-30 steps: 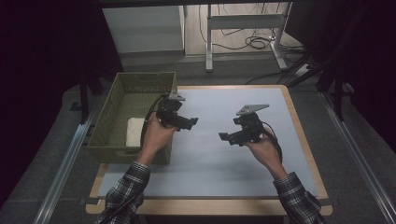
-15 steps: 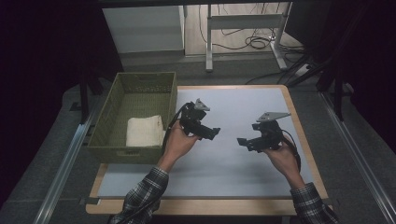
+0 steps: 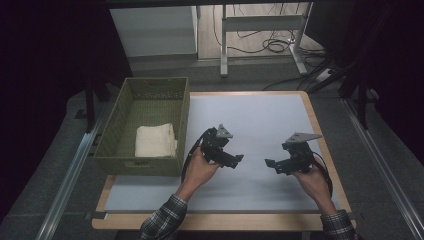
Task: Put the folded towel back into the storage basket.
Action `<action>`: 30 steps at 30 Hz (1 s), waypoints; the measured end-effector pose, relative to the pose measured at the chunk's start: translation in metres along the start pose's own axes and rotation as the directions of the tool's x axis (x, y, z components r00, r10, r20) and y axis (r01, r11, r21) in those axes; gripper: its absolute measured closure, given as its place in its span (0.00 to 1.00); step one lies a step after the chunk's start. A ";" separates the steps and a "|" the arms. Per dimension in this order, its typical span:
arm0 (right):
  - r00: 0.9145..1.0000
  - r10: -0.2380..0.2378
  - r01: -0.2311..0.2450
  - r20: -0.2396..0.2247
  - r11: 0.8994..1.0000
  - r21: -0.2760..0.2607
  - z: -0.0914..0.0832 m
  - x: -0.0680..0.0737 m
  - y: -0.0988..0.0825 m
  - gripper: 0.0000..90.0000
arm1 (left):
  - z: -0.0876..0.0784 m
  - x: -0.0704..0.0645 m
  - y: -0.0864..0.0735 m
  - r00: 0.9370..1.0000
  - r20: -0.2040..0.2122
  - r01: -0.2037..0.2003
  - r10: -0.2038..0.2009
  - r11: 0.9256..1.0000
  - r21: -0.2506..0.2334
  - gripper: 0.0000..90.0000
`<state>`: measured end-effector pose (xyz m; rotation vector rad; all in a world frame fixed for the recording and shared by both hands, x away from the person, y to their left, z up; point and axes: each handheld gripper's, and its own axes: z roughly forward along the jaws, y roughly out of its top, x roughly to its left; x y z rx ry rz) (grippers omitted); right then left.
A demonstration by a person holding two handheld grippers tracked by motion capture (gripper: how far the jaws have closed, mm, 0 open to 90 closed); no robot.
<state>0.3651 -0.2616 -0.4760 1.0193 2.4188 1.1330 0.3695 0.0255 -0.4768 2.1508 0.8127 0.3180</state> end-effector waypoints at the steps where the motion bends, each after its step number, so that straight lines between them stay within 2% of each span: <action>1: 1.000 0.001 -0.001 -0.001 1.000 0.005 0.001 0.000 -0.003 0.04 | 0.000 -0.001 -0.003 1.000 0.000 -0.001 0.001 1.000 -0.001 0.01; 6: 1.000 -0.001 0.001 0.003 1.000 0.023 0.005 0.003 -0.018 0.03 | 0.003 -0.006 -0.019 1.000 0.013 0.016 -0.016 1.000 -0.002 0.01; 11: 1.000 -0.008 0.007 0.011 0.999 0.046 0.010 0.005 -0.034 0.02 | 0.007 -0.009 -0.037 1.000 -0.003 0.017 -0.017 1.000 0.015 0.01; 18: 1.000 -0.015 0.013 0.024 0.997 0.081 0.014 0.005 -0.050 0.02 | 0.014 -0.010 -0.061 0.999 -0.043 0.022 -0.020 0.998 0.066 0.00; 20: 1.000 -0.015 0.012 0.027 0.995 0.095 0.016 0.004 -0.054 0.02 | 0.018 -0.008 -0.068 0.998 -0.054 0.033 -0.029 0.996 0.088 0.00; 21: 0.999 -0.027 0.024 0.035 0.997 0.079 0.017 0.005 -0.057 0.02 | 0.020 -0.005 -0.071 0.998 -0.049 0.053 -0.049 0.995 0.086 0.00; 23: 0.999 -0.030 0.027 0.040 0.997 0.076 0.017 0.006 -0.058 0.02 | 0.020 -0.004 -0.071 0.997 -0.049 0.059 -0.055 0.995 0.085 0.02; 26: 0.996 -0.062 0.056 0.063 0.994 0.091 0.019 0.009 -0.058 0.02 | 0.021 -0.006 -0.071 0.997 -0.056 0.051 -0.046 0.995 0.090 0.01; 30: 0.996 -0.059 0.054 0.060 0.995 0.089 0.019 0.009 -0.058 0.02 | 0.021 -0.006 -0.072 0.997 -0.060 0.048 -0.043 0.995 0.088 0.01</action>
